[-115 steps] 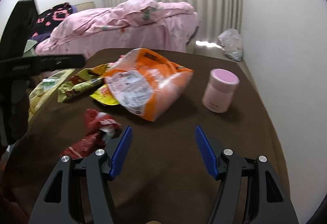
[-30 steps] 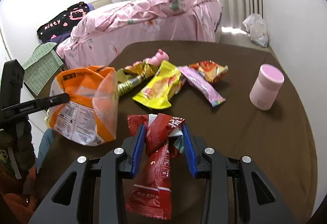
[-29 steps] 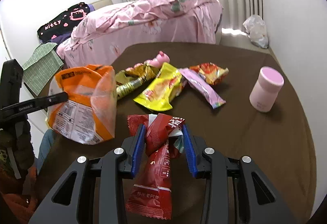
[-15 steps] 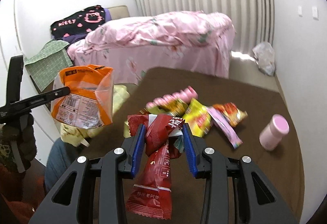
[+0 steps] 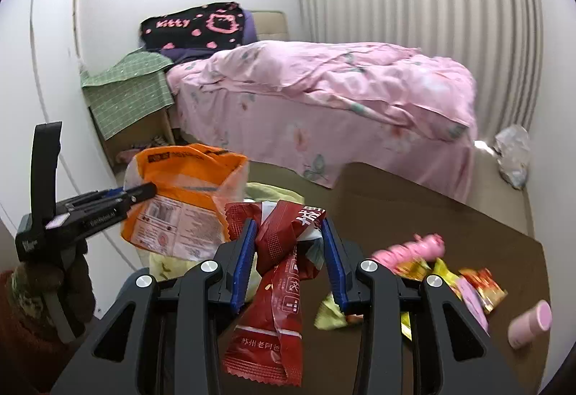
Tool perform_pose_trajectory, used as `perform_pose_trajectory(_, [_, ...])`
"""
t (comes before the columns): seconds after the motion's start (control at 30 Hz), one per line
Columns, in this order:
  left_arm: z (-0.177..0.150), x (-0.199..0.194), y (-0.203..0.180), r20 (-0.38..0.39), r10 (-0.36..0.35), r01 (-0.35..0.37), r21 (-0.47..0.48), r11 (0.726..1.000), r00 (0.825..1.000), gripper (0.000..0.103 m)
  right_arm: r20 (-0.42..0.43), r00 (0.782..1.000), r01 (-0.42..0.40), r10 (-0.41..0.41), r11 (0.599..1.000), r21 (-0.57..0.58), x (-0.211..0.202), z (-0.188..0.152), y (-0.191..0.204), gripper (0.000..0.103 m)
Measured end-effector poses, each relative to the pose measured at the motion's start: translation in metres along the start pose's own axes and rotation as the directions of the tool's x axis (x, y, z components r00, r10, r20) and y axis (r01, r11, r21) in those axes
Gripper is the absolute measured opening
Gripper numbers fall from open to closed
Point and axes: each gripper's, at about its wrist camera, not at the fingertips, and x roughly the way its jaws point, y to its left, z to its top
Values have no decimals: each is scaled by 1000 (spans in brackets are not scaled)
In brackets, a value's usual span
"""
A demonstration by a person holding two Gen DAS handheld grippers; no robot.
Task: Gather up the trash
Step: 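Drop the orange chip bag and red wrapper into the yellow bag with both tools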
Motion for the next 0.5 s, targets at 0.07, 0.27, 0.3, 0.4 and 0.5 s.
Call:
perform_pose_trajectory(0.07, [-1,1,4,2,18,-18,-8,1000,1000,26,-6,1000,-3,2,1000,-31,11,6,11,35])
perform_pose_trajectory(0.27, [-5,4,10,14,69,-68,-22,997,998,26,-9,1000,-12,11,996,-90,28,16,26,35])
perform_pose_trajectory(0.3, [-5,4,12,17,81,-81,-27,996,997,26,-11,1000,-13,12,995,-95,30,17,27,35])
perform_pose_trajectory(0.4, [-4,4,17,33,113,-112,-43,993,993,26,-17,1000,-13,11,995,-95,35,16,24,35])
perform_pose_trajectory(0.5, [-1,3,20,57,183,-181,-43,983,981,26,-30,1000,-7,4,997,-78,41,12,15,35])
